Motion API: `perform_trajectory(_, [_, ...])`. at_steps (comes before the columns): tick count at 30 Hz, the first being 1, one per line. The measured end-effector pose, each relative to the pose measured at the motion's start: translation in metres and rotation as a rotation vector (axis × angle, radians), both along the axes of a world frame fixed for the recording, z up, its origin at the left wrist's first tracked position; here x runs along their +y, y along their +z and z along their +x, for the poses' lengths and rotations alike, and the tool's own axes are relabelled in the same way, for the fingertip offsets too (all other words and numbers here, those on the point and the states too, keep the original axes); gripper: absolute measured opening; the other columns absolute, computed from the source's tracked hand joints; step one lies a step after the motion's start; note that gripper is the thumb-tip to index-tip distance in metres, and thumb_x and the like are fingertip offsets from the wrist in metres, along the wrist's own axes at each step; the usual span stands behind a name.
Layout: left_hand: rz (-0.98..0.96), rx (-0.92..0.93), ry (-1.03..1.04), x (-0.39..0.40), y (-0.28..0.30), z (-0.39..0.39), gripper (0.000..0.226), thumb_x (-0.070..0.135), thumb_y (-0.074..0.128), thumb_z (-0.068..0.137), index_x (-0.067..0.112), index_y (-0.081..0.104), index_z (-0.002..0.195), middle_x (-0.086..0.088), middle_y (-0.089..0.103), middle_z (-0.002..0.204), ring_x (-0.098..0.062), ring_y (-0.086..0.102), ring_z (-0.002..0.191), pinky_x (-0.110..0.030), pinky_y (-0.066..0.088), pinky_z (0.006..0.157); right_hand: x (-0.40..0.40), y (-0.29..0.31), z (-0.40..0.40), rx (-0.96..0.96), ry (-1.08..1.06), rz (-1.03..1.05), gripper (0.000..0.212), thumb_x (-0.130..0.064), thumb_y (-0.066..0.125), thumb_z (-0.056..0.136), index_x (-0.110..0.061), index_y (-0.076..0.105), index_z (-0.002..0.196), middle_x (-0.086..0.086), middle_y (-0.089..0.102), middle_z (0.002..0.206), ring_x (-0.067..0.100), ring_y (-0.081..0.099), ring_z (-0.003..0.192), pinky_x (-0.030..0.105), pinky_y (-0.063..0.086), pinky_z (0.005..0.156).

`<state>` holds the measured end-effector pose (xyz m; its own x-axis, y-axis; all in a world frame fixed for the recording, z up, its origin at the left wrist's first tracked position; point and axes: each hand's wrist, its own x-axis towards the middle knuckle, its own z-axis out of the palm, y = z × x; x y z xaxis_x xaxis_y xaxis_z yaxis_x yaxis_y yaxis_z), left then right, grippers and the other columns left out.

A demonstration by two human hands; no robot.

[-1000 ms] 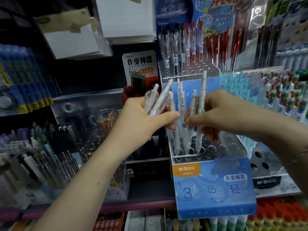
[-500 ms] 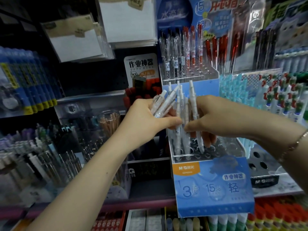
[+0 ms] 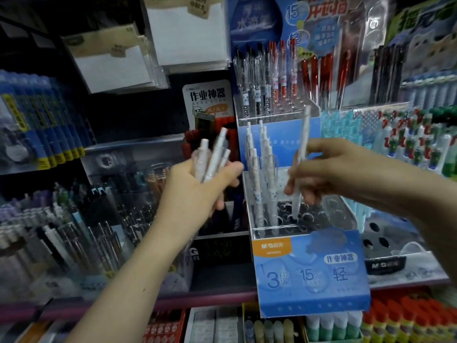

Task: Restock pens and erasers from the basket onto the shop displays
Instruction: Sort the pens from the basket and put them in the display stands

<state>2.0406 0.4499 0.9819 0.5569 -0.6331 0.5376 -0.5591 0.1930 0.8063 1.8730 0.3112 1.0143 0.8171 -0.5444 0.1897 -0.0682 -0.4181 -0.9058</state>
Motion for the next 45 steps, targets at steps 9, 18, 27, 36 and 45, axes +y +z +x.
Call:
perform_trajectory(9, [-0.107,0.384,-0.279,0.018,-0.009,-0.021,0.025,0.044,0.056,0.086,0.025,0.067,0.073,0.002,0.052,0.054,-0.005,0.036,0.035,-0.016,0.031,0.035,0.021,-0.02,-0.001,-0.096,-0.047,0.015,0.011,-0.006,0.051,0.093,-0.004,0.056,0.083,0.01,0.06,0.055,0.024,0.058,0.054,0.032,0.051,0.055])
perform_trajectory(18, [-0.208,0.385,-0.128,0.011,-0.024,-0.022,0.038,0.049,0.056,0.08,0.012,0.063,0.083,-0.001,0.061,0.055,-0.011,0.054,0.04,-0.019,0.04,0.038,0.026,-0.014,0.005,-0.034,-0.286,-0.393,0.01,-0.023,0.064,0.086,-0.015,0.06,0.081,0.004,0.069,0.068,0.019,0.066,0.058,0.041,0.055,0.066])
perform_trajectory(27, [-0.236,0.296,-0.17,0.006,-0.021,-0.021,0.038,0.047,0.055,0.085,0.009,0.06,0.086,-0.006,0.067,0.062,-0.013,0.062,0.049,-0.018,0.042,0.04,0.038,-0.021,0.012,0.148,-0.215,-0.38,0.032,-0.027,0.063,0.088,0.004,0.06,0.079,0.008,0.071,0.065,0.008,0.066,0.054,0.018,0.049,0.048])
perform_trajectory(36, [-0.255,0.242,-0.182,0.001,-0.01,-0.026,0.036,0.045,0.054,0.086,0.009,0.06,0.084,-0.006,0.068,0.063,-0.014,0.064,0.051,-0.018,0.042,0.039,0.037,-0.015,0.022,0.353,-0.246,-0.49,0.034,-0.032,0.065,0.087,-0.007,0.054,0.067,0.006,0.066,0.059,0.019,0.064,0.055,0.035,0.056,0.063])
perform_trajectory(45, [-0.346,0.279,-0.181,0.001,-0.001,-0.037,0.032,0.044,0.055,0.084,0.015,0.063,0.077,-0.002,0.065,0.062,-0.014,0.065,0.054,-0.02,0.049,0.049,0.055,-0.013,-0.01,0.261,-0.103,-0.371,0.044,-0.057,0.064,0.071,-0.014,0.06,0.062,0.002,0.059,0.052,0.012,0.055,0.046,0.024,0.046,0.047])
